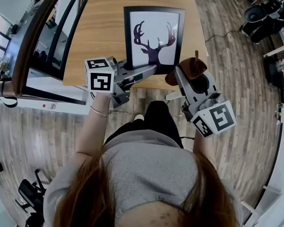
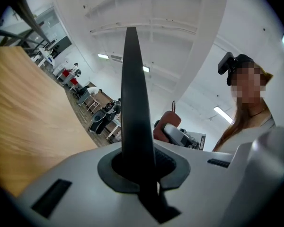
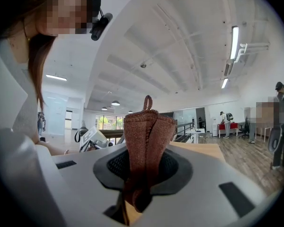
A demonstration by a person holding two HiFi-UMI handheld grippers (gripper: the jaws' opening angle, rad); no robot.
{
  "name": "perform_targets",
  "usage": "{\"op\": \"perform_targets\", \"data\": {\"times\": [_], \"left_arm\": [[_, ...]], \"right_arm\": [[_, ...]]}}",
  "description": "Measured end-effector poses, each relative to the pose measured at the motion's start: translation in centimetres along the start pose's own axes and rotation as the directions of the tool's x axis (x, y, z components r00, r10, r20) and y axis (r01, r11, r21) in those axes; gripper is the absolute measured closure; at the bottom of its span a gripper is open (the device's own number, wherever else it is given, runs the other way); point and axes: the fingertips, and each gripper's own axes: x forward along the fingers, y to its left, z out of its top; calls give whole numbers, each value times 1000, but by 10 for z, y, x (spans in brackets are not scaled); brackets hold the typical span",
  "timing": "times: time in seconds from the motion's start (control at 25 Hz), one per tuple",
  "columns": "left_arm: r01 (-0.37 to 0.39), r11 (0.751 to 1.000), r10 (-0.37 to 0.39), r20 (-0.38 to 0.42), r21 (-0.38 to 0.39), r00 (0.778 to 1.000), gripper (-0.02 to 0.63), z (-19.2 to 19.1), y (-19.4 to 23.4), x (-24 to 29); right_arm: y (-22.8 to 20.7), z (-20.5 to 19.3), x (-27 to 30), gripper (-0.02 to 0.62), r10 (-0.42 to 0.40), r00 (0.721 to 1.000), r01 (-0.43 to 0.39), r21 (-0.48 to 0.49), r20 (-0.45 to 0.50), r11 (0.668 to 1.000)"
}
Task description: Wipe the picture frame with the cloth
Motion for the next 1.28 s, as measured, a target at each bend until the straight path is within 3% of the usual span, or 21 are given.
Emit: {"op": "perform_targets", "data": {"times": [0.16, 0.32, 0.6, 0.96, 1.2, 1.28], "left_arm": [[-16, 992, 13, -27, -122, 1000, 561, -19, 29, 3], [-32, 967, 21, -48, -252, 999, 561, -57, 49, -10], [-81, 871, 48, -80, -485, 996, 561, -148, 84, -40], [-130, 796, 70, -123, -592, 990, 561, -196, 116, -48], [-59, 728, 20, -64, -683, 998, 561, -204, 119, -45], [-60, 722, 20, -65, -690, 998, 560, -207, 122, -46]], "right_arm": [[-13, 3, 14, 499, -1, 1000, 1, 13, -2, 1000], [-12, -12, 20, 499, -11, 1000, 12, 28, -22, 1000], [-1, -52, 19, 499, -43, 997, 48, 77, -64, 996], [-8, -60, 29, 499, -46, 995, 54, 97, -87, 994], [-11, -65, 35, 499, -45, 994, 55, 105, -100, 993], [-12, -65, 37, 499, -41, 994, 52, 106, -103, 993]]}}
